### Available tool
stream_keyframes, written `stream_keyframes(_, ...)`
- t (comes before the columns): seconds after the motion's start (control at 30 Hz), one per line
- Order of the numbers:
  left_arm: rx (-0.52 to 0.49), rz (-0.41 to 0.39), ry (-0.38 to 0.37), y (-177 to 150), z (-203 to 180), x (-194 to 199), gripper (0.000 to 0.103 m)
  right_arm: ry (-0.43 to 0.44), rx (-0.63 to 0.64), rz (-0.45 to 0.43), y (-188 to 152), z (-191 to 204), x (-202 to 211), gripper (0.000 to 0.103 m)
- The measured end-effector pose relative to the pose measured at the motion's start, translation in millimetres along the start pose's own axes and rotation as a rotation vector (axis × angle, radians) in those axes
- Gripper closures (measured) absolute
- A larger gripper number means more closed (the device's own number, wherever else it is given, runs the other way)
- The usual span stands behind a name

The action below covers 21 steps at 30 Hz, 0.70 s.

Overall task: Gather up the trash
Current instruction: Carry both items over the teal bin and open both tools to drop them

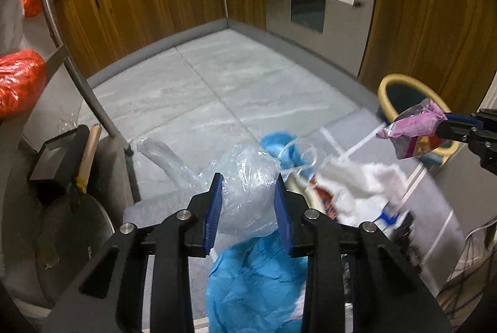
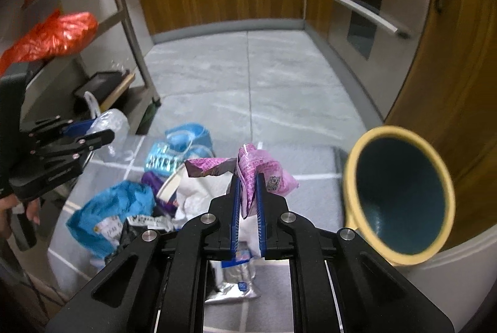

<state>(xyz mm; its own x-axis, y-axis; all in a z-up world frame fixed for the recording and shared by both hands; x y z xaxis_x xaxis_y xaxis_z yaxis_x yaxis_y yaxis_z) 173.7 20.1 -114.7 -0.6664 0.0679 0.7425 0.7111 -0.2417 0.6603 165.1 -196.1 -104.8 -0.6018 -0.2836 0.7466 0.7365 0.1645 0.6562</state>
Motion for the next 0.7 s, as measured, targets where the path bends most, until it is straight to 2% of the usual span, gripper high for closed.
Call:
stream_keyframes(0.2, 0.017, -0.129, -0.046, 30.5, -21.4, 27.4, 0.071, -0.041, -0.029, -0.109, 21.4, -21.5, 38.8, 0.092)
stream_keyframes(0.33, 0.021, -0.181, -0.099, 48.6, -45.4, 38.1, 0.071, -0.073, -0.062, -0.184, 33.7, -45.6, 66.3, 0.092)
stream_keyframes(0.53, -0.024, -0.219, -0.156, 64.9, -88.0, 42.0, 0.071, -0.126, -0.128, -0.239, 38.5, -90.0, 86.2, 0.092)
stream_keyframes(0.7, -0.056, -0.234, -0.203, 72.2, -117.6, 38.3, 0.071, -0.16, -0.189, -0.242, 40.0, -132.4, 82.2, 0.092)
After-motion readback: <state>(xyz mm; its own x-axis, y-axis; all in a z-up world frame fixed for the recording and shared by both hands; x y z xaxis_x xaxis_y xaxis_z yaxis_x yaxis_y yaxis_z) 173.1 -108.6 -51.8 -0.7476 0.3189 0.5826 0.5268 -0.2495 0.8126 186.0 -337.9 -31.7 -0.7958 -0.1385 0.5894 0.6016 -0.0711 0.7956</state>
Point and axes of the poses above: each gripper's, at about its wrist camera, not at the fingertips, and x roughly against the way its jaws point, z to its left, y to its top, the point moved 7 cm from there along -x, roughly the way its jaws point, and after that the axes turned 4 degrees about -x, right-handed, at the moved point
